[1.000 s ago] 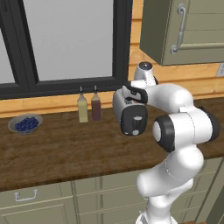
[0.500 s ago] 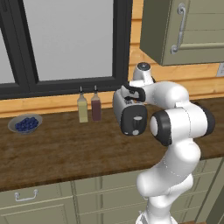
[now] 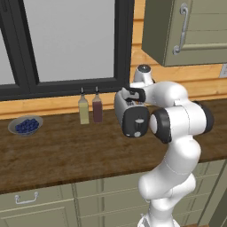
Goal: Start the toaster. Once the lever pops up, take the bread to the plate on the dining counter.
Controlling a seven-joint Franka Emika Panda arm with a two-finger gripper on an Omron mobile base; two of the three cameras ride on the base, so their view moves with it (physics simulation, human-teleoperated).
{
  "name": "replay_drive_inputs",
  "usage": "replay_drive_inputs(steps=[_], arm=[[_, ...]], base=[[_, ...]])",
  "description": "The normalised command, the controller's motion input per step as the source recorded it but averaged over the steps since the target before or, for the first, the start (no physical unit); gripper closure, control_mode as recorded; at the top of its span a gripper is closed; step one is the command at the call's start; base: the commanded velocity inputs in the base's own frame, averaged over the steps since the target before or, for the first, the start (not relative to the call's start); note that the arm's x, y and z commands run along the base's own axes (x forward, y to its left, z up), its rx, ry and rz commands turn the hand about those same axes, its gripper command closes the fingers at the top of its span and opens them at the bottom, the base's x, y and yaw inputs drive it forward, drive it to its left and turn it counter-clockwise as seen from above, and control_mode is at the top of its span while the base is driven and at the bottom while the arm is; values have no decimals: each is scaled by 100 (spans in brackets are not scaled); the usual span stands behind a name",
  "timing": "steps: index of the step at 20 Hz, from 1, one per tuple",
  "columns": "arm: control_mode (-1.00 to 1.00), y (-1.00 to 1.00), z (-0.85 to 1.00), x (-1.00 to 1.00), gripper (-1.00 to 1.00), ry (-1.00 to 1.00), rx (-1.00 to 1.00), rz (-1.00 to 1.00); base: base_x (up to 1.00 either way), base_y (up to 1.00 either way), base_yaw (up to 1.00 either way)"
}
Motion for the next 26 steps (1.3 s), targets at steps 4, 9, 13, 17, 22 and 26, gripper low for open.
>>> replay_drive_inputs(steps=[4,9,13,17,22,26], arm=[[-100,0,-7,9,-100,0,0,0],[-100,-3,0,0,100,0,0,0],[-100,-18,0,0,100,0,5,0],[-100,-19,4,0,100,-1,6,0],[-100,-10,68,1,100,-15,11,0],[-100,14,100,9,100,-21,3,-5]], base=[[0,0,0],[0,0,0],[0,0,0],[0,0,0],[0,0,0],[0,0,0]])
